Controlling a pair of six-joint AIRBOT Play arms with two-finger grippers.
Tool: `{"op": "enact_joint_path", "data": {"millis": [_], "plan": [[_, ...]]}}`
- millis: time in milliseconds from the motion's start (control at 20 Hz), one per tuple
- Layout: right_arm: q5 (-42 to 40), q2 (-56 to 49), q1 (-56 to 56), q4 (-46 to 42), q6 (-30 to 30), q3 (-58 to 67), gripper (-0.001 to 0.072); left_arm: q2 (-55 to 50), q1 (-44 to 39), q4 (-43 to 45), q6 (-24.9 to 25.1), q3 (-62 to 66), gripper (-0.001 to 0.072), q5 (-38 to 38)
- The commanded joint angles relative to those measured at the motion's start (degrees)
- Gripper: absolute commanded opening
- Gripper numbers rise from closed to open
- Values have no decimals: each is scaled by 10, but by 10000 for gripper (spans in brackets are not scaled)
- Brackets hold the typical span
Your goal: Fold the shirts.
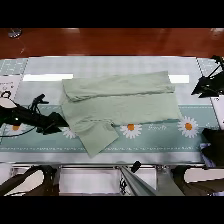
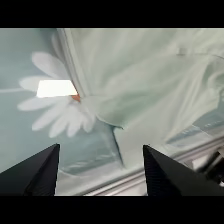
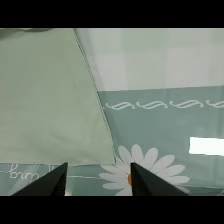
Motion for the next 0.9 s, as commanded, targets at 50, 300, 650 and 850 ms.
{"op": "enact_joint_path", "data": {"millis": [50, 300, 650, 850], "plan": [[-14, 6, -4, 26, -10, -23, 481, 16, -37, -61, 9, -73, 606, 45], [-14, 6, -4, 28, -10, -23, 481, 13, -115, -103, 9, -106, 606, 114], [-13, 6, -4, 29, -11, -23, 481, 12, -147, -123, -36, -114, 545, 222], [-13, 6, -4, 29, -12, -23, 480, 1, -175, -123, -28, -114, 150, 223]]}}
